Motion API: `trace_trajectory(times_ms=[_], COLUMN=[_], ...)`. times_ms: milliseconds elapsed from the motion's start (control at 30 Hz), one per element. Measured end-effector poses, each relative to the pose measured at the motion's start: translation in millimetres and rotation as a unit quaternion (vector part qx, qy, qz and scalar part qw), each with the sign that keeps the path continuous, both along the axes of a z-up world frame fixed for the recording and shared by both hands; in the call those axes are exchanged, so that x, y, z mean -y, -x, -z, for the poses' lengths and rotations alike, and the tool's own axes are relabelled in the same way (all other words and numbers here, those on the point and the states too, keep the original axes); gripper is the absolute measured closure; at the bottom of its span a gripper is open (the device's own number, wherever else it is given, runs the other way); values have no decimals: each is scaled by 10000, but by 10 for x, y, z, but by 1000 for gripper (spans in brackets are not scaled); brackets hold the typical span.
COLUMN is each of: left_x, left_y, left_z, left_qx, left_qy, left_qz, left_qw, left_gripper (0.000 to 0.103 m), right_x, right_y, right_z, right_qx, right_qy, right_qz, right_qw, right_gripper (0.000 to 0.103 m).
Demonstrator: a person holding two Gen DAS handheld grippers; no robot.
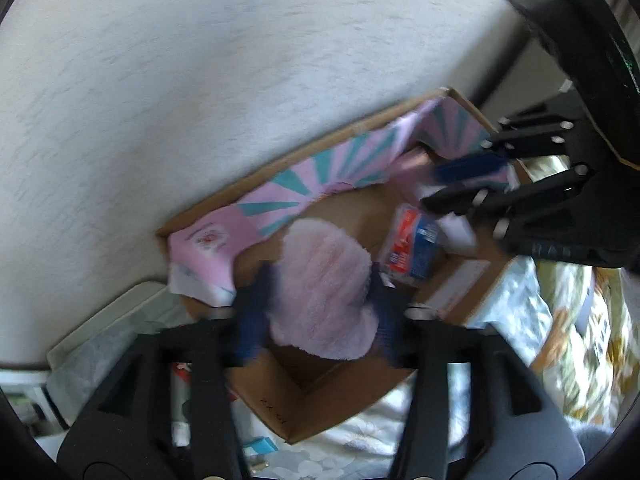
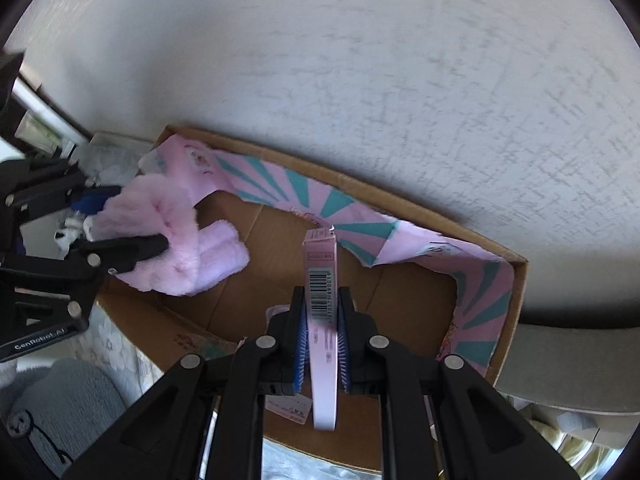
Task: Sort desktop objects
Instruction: 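Release the wristband from the left tool while the right tool drops the pink box inside, then move both tools back toward the black scrunchie and white socks on the cloth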
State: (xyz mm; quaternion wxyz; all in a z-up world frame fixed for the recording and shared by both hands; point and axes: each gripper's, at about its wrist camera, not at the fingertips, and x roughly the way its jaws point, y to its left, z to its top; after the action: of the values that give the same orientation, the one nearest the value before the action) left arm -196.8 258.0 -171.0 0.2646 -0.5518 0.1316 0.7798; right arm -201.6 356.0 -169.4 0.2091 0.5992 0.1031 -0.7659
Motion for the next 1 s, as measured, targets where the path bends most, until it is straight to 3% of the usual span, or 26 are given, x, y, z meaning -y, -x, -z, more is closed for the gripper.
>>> trace_trajectory(times_ms=[33, 67, 133, 367, 533, 633, 767, 833, 1000], left_x=[-27, -42, -81, -57, 65, 235, 409, 473, 539], left_y=[-26, -61, -108, -224, -260, -275, -295, -326, -488], left_z=[6, -6, -7, -169, -336, -434, -517, -523, -596], left_qx=[24, 22, -4, -166, -267, -343, -187, 23, 30], left_qy=[-20, -54, 53, -150, -278, -347, -611, -840, -1064], left_qz=[83, 191, 340, 482, 440, 296, 111, 149, 314], left_qw=[10000, 9998, 9994, 9986, 9983, 9984, 9979, 9964, 9938], left_gripper=[6, 0, 0, 0, 0, 0, 0, 0, 0], right_x=[12, 29, 39, -118, -112, -81, -13, 23, 69], right_y=[-22, -43, -89, -181, -271, -284, -361, -408, -551], right_z=[4, 14, 6, -220, -517, -631, -676, -668, -661], right_qx=[74, 121, 132, -92, -383, -543, -577, -532, -601], right_qy=[52, 79, 99, 107, 559, 570, 604, 662, 770], right_qz=[-94, -145, -177, 198, 520, 810, 920, 892, 942], right_qw=[9999, 9998, 9997, 9997, 9963, 9936, 9922, 9924, 9908], right_gripper=[71, 41, 0, 0, 0, 0, 0, 0, 0])
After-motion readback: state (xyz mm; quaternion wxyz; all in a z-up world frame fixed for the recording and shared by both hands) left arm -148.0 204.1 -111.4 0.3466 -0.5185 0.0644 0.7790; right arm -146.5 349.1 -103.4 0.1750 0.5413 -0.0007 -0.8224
